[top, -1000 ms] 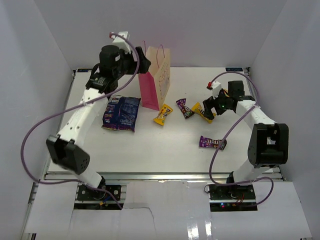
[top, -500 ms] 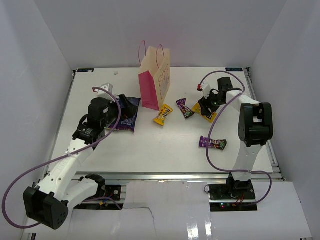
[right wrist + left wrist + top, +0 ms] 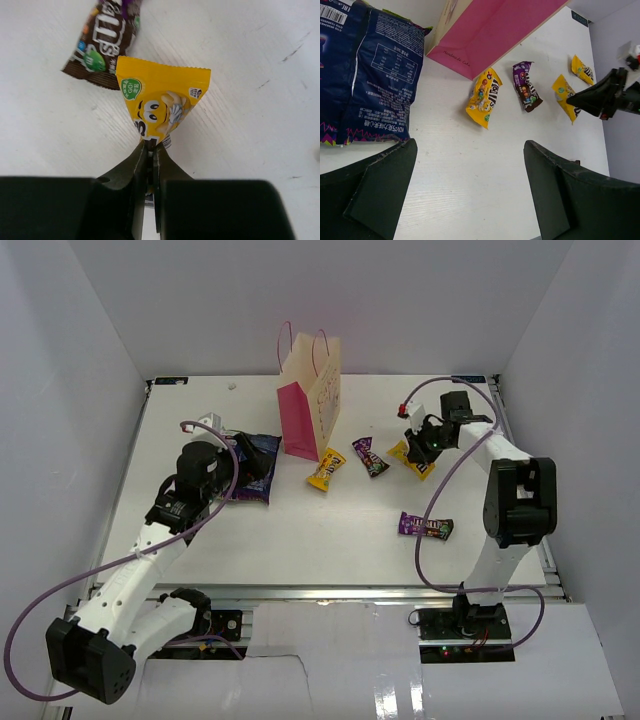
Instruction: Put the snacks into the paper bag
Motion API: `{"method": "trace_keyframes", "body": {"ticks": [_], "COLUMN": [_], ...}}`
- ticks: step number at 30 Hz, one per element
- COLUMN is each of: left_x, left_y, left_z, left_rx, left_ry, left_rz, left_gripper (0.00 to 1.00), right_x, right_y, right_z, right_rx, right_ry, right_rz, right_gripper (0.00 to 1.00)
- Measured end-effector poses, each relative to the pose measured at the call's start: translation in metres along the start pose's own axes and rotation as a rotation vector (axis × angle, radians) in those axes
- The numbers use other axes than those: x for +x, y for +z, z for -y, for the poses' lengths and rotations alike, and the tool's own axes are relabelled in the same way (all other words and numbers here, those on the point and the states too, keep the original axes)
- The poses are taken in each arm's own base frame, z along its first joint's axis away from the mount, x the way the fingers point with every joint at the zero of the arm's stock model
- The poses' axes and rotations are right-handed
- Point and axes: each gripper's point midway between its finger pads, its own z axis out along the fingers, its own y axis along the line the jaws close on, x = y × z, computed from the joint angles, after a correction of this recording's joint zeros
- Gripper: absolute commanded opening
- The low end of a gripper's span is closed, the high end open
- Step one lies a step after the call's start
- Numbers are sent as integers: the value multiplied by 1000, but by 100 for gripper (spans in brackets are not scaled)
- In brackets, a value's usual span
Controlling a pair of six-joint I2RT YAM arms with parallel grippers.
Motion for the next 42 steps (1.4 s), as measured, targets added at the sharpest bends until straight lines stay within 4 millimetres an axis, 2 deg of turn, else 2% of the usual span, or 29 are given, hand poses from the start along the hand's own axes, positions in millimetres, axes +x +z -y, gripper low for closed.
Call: {"method": "trace_keyframes", "body": {"ticks": [4,6,9,11,15,18,20,22,25,29,33,37,42], "left_x": [0,-1,-4,-5,-7,-10,-12,-12,-10,-7,-6,-5,-3], "left_y": [-2,-3,-4,-4,-7,-12,-15,-21,-25,-27,-29,-29,-28], "left_z": [-3,-5,-6,-7,-8,-6,-5,-5,-6,-7,-8,-9,-10], "left_rx": [-10,-18,-26,-31,-37,-30,-23,-15,-12,-17,-16,-19,-23], "left_ry": [-2,-1,1,1,1,-3,-7,-16,-28,-38,-47,-50,-50], "left_rz": [11,18,31,36,46,63,74,86,90,82,82,80,74], "left_gripper": [98,98,98,98,98,98,98,98,98,98,98,98,98], "right_x": [-41,-73,-133,-175,-253,-308,-340,-365,-397,-423,-425,-424,-428], "right_y": [-35,-55,-80,-92,-109,-119,-123,-124,-116,-94,-70,-64,-70], "right_z": [-15,-22,-42,-66,-130,-177,-196,-204,-194,-159,-129,-110,-100], "right_rx": [-28,-47,-85,-136,-250,-306,-303,-282,-210,-45,97,198,254], "right_ry": [-16,-40,-81,-103,-132,-92,-47,20,126,264,349,390,382], "right_rz": [116,194,320,394,516,600,663,724,806,893,924,949,1000], "right_gripper": [8,8,8,8,8,8,8,8,8,8,8,8,30]}}
